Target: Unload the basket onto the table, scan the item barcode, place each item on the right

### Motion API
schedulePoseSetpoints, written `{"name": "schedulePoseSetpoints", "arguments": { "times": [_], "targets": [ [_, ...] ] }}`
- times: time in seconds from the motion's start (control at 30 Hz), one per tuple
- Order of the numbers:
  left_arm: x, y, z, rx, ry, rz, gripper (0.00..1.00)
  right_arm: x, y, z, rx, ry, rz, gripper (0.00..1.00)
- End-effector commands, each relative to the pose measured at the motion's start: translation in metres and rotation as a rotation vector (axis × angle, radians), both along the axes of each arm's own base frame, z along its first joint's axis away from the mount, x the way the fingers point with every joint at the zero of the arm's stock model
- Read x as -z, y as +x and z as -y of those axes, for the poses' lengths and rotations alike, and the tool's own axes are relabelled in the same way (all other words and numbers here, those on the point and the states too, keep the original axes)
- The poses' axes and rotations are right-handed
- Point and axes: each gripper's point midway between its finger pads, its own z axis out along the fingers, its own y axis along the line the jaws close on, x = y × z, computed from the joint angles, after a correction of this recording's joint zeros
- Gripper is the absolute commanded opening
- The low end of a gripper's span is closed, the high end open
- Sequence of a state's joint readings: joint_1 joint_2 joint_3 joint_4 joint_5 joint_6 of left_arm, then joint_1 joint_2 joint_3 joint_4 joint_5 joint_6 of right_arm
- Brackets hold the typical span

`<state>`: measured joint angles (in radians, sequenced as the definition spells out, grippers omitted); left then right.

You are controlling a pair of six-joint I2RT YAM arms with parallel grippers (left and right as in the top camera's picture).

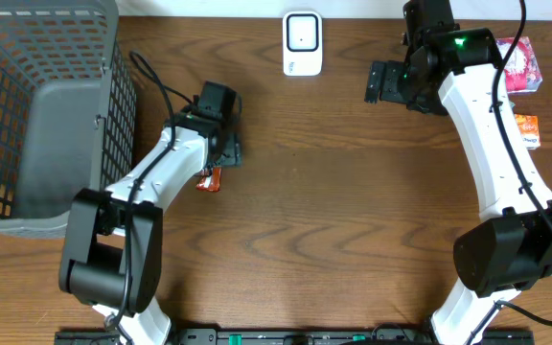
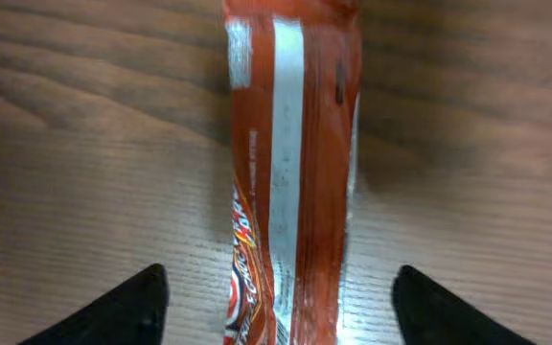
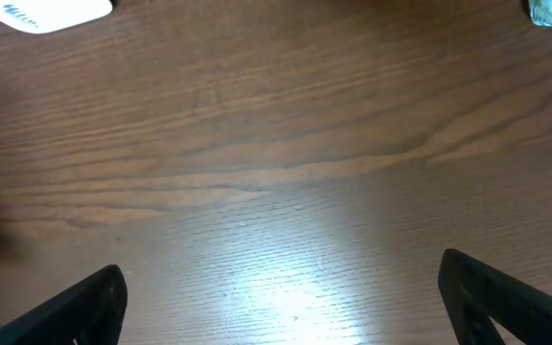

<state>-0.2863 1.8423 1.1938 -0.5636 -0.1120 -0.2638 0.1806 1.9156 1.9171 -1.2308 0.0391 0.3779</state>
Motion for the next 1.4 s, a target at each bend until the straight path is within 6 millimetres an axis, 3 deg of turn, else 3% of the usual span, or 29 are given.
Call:
{"name": "schedulePoseSetpoints", "arguments": {
  "times": [0.0,0.07,0.2,0.3,0.33,0.47,0.63,0.67,0.73,0.8,0.9,1.17,1.37],
  "targets": [
    [0.024,-0.01,0.0,0.006,0.007,-0.048,0.71,0.004,-0.001,0.001,-0.01,-0.017,-0.009,0.99],
    [0.034,-0.013,0.004,0.013,-0.013,-0.067,0.64,0.004,-0.001,0.001,-0.01,-0.017,-0.009,0.99],
    [0.047,-0.02,0.01,0.03,-0.019,-0.103,0.24,0.004,-0.001,0.001,-0.01,-0.017,-0.009,0.99],
    [0.049,-0.025,0.022,0.056,-0.05,-0.121,0.19,0.004,-0.001,0.001,-0.01,-0.017,-0.009,0.99],
    [0.048,-0.027,0.03,0.073,-0.076,-0.126,0.13,0.004,-0.001,0.001,-0.01,-0.017,-0.009,0.99],
    [0.04,-0.036,0.064,0.148,-0.154,-0.132,0.12,0.004,-0.001,0.001,-0.01,-0.017,-0.009,0.99],
    [0.015,-0.053,0.112,0.256,-0.241,-0.11,0.12,0.004,-0.001,0.001,-0.01,-0.017,-0.009,0.99],
    [0.008,-0.056,0.12,0.262,-0.252,-0.097,0.14,0.004,-0.001,0.001,-0.01,-0.017,-0.009,0.99],
    [-0.005,-0.06,0.133,0.291,-0.267,-0.066,0.46,0.004,-0.001,0.001,-0.01,-0.017,-0.009,0.99],
    [-0.018,-0.058,0.138,0.31,-0.264,-0.021,0.71,0.004,-0.001,0.001,-0.01,-0.017,-0.009,0.99],
    [-0.037,-0.05,0.129,0.293,-0.226,0.055,0.94,0.004,-0.001,0.001,-0.01,-0.017,-0.009,0.99],
    [-0.096,-0.026,0.068,0.145,-0.16,0.229,0.97,0.004,-0.001,0.001,-0.01,-0.017,-0.009,0.99],
    [-0.083,-0.034,0.003,0.005,0.015,0.153,0.98,0.004,-0.001,0.001,-0.01,-0.017,-0.009,0.99]
  ]
}}
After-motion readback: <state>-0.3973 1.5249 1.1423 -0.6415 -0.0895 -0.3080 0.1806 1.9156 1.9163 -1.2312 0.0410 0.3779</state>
